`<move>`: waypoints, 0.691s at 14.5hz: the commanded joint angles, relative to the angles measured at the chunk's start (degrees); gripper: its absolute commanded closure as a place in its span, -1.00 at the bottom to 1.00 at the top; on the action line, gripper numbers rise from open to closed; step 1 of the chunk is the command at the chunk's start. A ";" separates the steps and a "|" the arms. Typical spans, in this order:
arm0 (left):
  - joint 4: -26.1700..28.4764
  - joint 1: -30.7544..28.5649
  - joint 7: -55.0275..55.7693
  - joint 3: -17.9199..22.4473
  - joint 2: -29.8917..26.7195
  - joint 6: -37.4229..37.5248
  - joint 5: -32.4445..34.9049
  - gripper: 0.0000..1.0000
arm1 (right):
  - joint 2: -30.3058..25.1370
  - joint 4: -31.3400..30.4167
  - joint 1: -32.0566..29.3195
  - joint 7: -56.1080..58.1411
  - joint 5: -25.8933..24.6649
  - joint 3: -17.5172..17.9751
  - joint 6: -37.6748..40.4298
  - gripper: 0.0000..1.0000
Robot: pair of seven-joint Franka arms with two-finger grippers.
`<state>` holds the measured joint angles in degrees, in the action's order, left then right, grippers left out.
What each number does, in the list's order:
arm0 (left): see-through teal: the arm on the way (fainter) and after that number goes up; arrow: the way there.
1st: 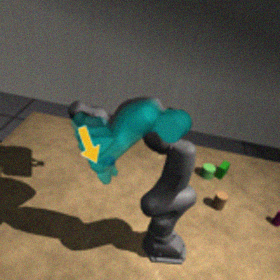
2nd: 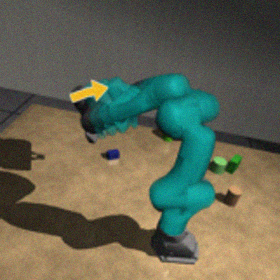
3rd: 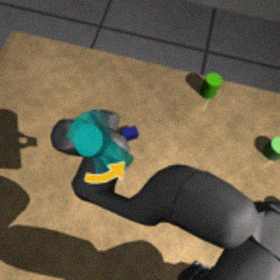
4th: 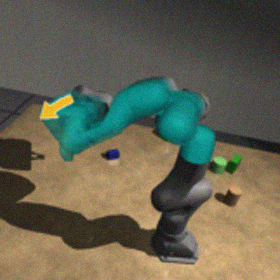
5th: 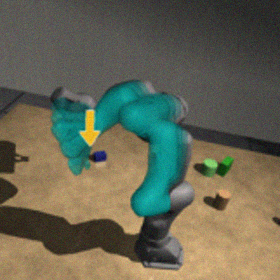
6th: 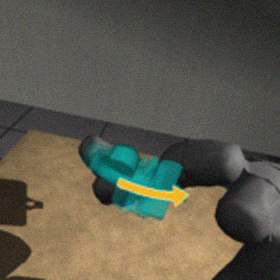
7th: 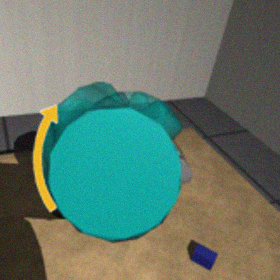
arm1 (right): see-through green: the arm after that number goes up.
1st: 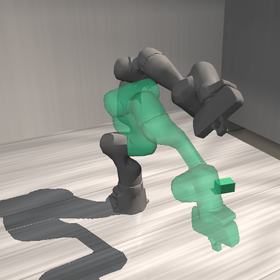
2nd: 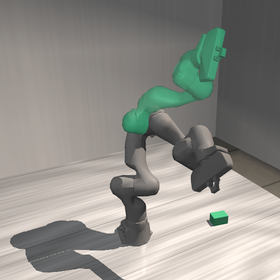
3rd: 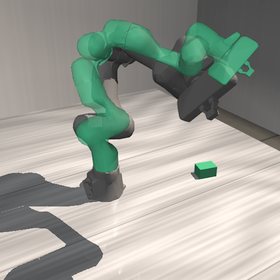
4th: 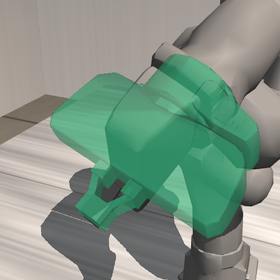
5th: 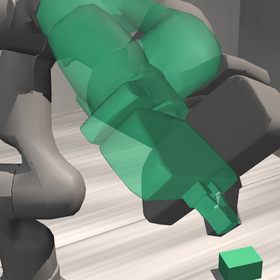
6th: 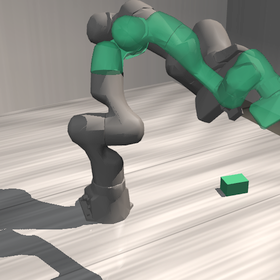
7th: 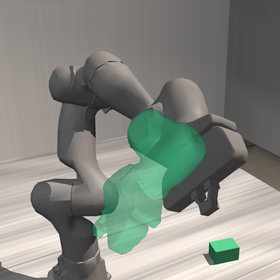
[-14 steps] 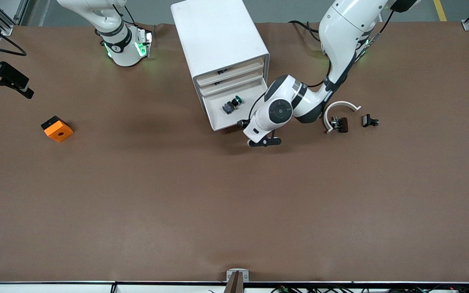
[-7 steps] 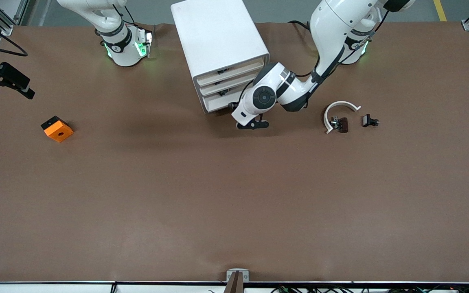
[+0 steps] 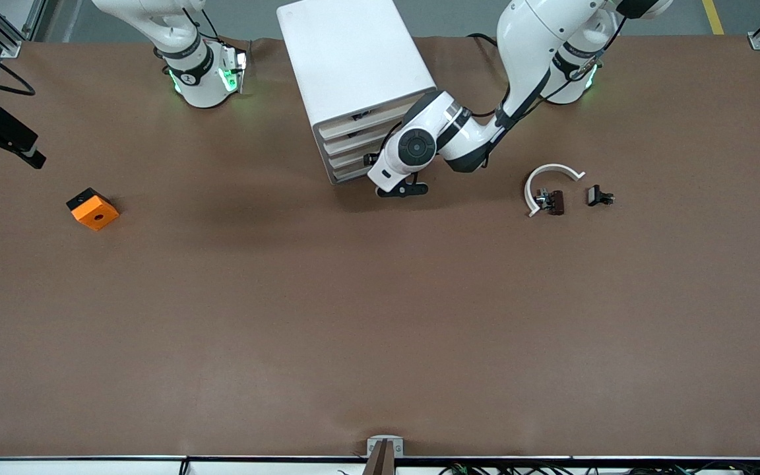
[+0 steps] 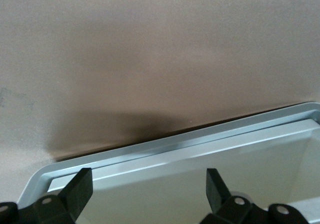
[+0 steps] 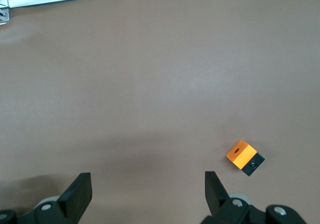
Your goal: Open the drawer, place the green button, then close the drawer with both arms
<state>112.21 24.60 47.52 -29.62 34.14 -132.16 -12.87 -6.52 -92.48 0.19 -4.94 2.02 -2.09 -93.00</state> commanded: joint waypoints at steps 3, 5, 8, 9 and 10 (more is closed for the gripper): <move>-5.23 -6.03 0.65 0.08 -2.84 2.59 0.03 -1.00 | 1.07 1.87 -1.25 0.46 -0.79 0.60 5.36 -1.00; -10.14 -11.21 0.30 0.08 -3.90 6.45 2.83 -1.00 | 1.16 1.78 -1.68 0.46 -0.87 0.60 7.39 -1.00; -20.25 -18.16 0.21 0.00 -3.90 15.15 7.41 -1.00 | 1.94 1.78 -1.51 0.46 -0.96 0.60 7.57 -1.00; -21.93 -20.62 -1.10 0.00 -3.99 17.17 8.72 -1.00 | 2.03 1.69 -1.59 0.29 -0.88 0.60 7.57 -1.00; -22.99 -23.60 -4.77 0.00 -3.99 18.67 10.65 -1.00 | 2.03 1.69 -1.60 0.37 -0.96 0.60 7.57 -1.00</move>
<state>92.28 4.60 45.88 -29.06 29.70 -117.04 -5.03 -5.30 -92.14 -0.56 -4.91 1.87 -2.10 -86.39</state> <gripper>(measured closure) 0.000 0.000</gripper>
